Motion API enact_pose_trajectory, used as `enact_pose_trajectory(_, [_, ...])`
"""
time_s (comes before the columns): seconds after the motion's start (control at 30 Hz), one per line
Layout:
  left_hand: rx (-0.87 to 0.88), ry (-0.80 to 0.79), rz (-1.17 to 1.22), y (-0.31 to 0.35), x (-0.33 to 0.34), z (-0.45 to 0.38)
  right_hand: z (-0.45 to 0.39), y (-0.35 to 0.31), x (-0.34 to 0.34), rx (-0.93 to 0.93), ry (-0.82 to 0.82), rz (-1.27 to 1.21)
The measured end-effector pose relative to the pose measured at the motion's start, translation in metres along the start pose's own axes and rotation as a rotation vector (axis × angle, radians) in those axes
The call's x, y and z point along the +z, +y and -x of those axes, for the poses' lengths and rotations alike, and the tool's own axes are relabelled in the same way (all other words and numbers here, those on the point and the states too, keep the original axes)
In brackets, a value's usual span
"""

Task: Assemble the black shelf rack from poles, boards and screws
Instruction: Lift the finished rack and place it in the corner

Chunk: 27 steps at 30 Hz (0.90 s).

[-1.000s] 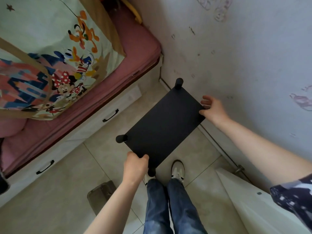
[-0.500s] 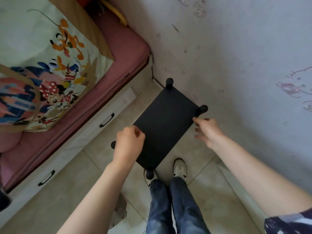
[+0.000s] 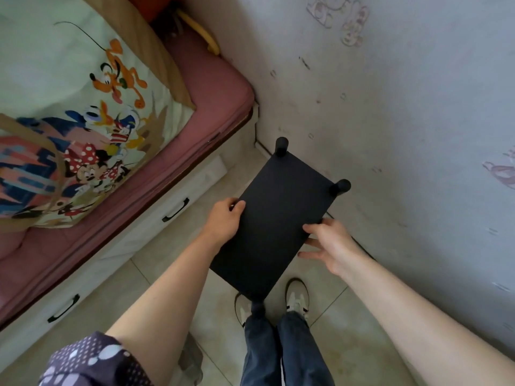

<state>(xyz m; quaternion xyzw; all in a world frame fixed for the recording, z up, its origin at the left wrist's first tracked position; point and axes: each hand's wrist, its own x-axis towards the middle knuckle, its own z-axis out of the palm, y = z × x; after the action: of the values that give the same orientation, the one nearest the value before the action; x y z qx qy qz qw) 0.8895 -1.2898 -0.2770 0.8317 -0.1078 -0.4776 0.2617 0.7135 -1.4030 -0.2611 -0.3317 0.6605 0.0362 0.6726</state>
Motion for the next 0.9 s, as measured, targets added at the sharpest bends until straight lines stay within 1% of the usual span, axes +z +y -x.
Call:
enact_pose_trajectory(0.13, [-0.059, 0.04, 0.19, 0.0, 0.001, -0.005, -0.013, -0.037, 0.01, -0.06, 0.008, 0.141])
enact_pose_trajectory(0.23, [-0.106, 0.057, 0.409, 0.004, 0.006, -0.006, -0.023, -0.074, 0.02, -0.128, -0.002, 0.264])
enact_pose_trajectory(0.37, [-0.163, 0.061, 0.641, 0.012, 0.016, -0.009, -0.035, -0.12, 0.04, -0.25, 0.006, 0.407])
enact_pose_trajectory(0.5, [-0.166, 0.056, 0.806, 0.028, 0.028, -0.012, -0.051, -0.157, 0.058, -0.355, 0.078, 0.579])
enact_pose_trajectory(0.7, [-0.167, 0.057, 0.945, 0.054, 0.041, -0.02, -0.071, -0.19, 0.07, -0.491, 0.109, 0.733])
enact_pose_trajectory(0.9, [-0.198, 0.044, 1.001, 0.066, 0.047, -0.028, -0.082, -0.208, 0.077, -0.569, 0.16, 0.832])
